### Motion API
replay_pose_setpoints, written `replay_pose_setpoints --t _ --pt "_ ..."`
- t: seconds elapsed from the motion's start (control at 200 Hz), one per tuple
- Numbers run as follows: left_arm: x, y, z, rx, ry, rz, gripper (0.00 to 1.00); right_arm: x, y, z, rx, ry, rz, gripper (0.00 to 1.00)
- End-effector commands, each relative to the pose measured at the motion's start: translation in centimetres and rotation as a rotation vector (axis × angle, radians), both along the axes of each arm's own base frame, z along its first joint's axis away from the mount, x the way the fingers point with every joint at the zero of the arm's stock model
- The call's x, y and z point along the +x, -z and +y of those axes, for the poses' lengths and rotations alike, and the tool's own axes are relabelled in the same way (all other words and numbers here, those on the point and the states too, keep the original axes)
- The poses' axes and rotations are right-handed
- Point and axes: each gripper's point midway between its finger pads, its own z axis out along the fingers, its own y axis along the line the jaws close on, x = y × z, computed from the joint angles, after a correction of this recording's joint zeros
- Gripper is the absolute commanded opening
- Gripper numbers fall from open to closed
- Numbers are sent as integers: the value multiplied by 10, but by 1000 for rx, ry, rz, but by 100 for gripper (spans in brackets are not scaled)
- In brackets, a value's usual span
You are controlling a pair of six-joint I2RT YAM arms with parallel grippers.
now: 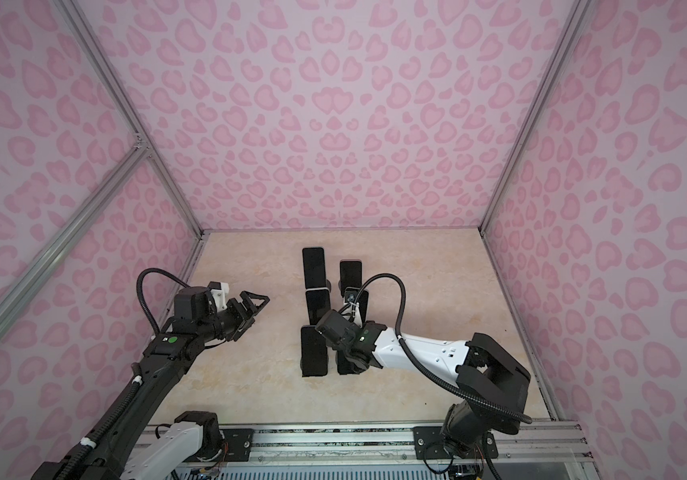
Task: Remove the phone from the phone stand
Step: 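Close the right gripper on the top edge of the teal-edged phone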
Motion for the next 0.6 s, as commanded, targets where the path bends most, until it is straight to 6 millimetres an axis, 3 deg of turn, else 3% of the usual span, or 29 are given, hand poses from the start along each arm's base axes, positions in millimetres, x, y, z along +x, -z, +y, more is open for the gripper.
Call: replay_pose_setpoints --t 0.0,0.595 --pt "2 -3 0 12 7 -16 97 2 1 -1 -10 13 -8 87" --pt "5 -5 0 15 8 -18 97 1 -2 -5 -19 6 -19 78"
